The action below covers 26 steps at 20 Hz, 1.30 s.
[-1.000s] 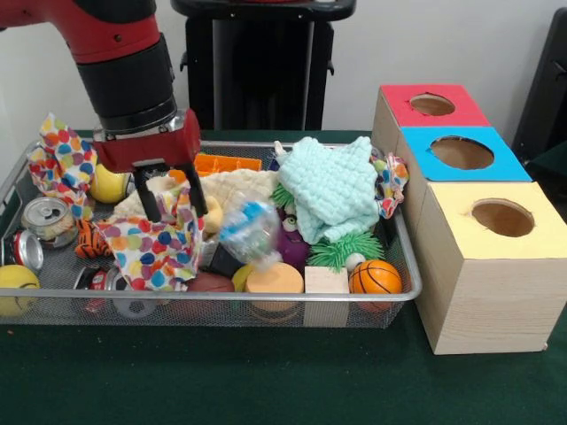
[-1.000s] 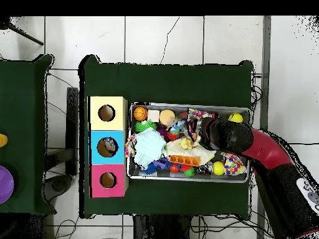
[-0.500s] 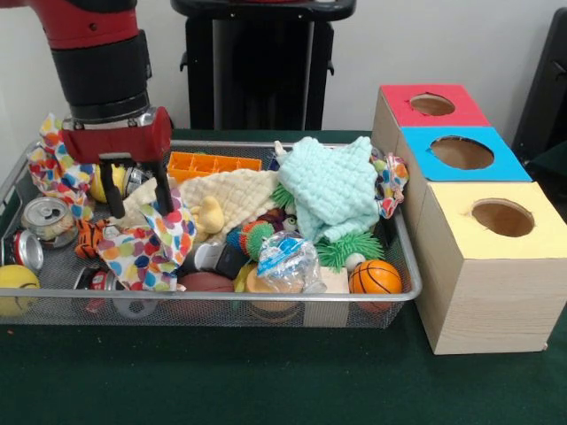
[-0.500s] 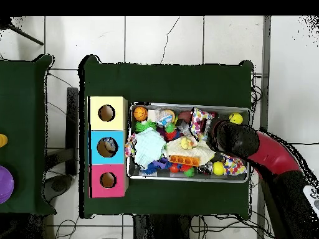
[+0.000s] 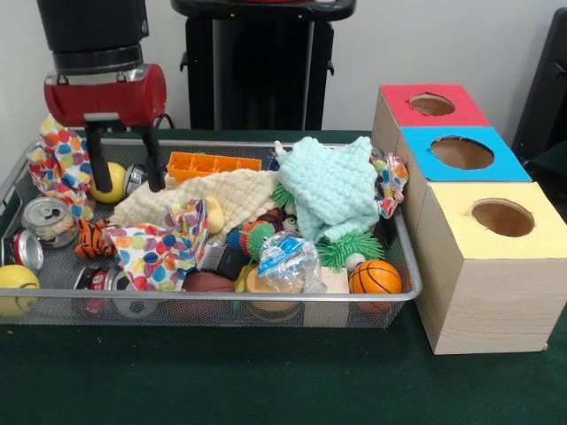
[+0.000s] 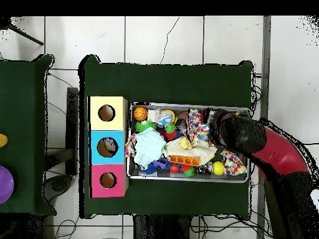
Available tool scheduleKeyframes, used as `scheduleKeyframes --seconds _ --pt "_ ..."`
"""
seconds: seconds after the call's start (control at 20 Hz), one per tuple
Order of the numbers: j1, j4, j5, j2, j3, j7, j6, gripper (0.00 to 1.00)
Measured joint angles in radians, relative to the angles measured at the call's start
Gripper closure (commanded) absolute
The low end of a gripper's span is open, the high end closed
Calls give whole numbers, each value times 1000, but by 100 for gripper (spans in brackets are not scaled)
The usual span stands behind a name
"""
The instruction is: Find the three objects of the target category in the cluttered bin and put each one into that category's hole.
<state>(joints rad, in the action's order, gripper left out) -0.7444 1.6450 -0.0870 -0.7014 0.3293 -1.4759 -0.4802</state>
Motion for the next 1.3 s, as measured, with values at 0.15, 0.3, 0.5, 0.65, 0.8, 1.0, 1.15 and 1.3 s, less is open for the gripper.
scheduleKeyframes --seconds 0.15,0.3,0.5,0.65,0.8,1.0,1.15,1.3 --pt "34 0 19 -29 -15 0 0 0" --pt "76 0 43 -60 -29 0 -1 0" --pt "116 -5 75 -81 -29 0 -5 0" --pt "149 -15 108 -82 -29 0 -6 0" --pt "173 -22 129 -80 -29 0 -6 0" --pt "211 -33 150 -67 -29 0 -5 0" --pt "241 -41 156 -49 -31 0 -5 0" --pt "266 -48 156 -29 -42 0 -4 0"
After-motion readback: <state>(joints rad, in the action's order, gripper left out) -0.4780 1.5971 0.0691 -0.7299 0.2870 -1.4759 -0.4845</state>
